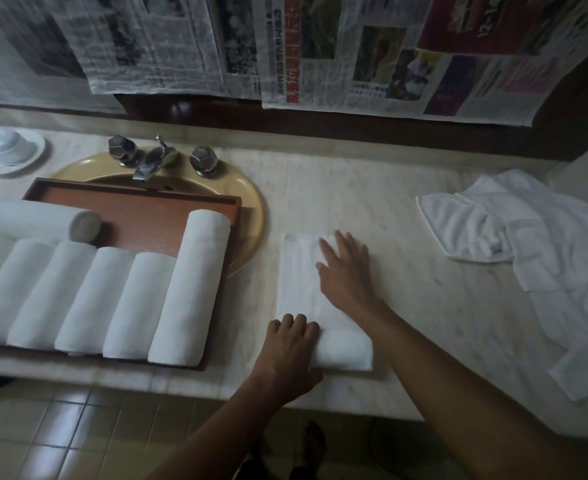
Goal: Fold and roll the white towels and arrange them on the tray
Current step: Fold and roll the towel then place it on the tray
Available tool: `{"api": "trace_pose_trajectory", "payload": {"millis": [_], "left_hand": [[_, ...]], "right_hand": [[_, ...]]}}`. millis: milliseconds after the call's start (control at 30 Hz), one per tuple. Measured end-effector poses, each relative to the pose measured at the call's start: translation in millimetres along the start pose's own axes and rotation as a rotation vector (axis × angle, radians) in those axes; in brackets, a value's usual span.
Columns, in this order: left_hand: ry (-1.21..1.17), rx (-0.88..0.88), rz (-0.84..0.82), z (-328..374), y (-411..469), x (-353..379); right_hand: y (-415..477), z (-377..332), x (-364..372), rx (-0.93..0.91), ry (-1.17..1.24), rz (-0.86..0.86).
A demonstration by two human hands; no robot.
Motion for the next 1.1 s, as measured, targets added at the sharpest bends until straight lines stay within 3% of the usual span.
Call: {"api": "trace_pose_trajectory", "payload": {"millis": [167,367,533,633,933,1100], "left_hand": [[0.011,-0.001,-0.003,-2,2,1],[0.02,-0.003,-0.021,-1,3,-2],[0.029,0.004,-0.019,-1,3,-3],[0.032,0.042,-0.009,-3,1,-4],[-0.178,0.206,-0.026,-34,-52,2],[-0.263,0.157,0.03,-42,-73,2]], "right_hand": [[21,42,1,0.052,0.02,-0.139],[-53,32,-45,-0.045,0.402,-0.086],[-154,31,-37,-0.187,0.272,-0.263],[-170,38,-20,-0.223,0.28,-0.214],[-203,34,-11,-0.13,0.389,-0.214],[-217,36,-3,-0.057,0.459,-0.188]]}}
Point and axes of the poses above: each hand's wrist, its own y-axis towards the middle knuckle, its own x-axis out of the palm, z = x × y, the point moved 1 cm from there along y, towards the middle knuckle
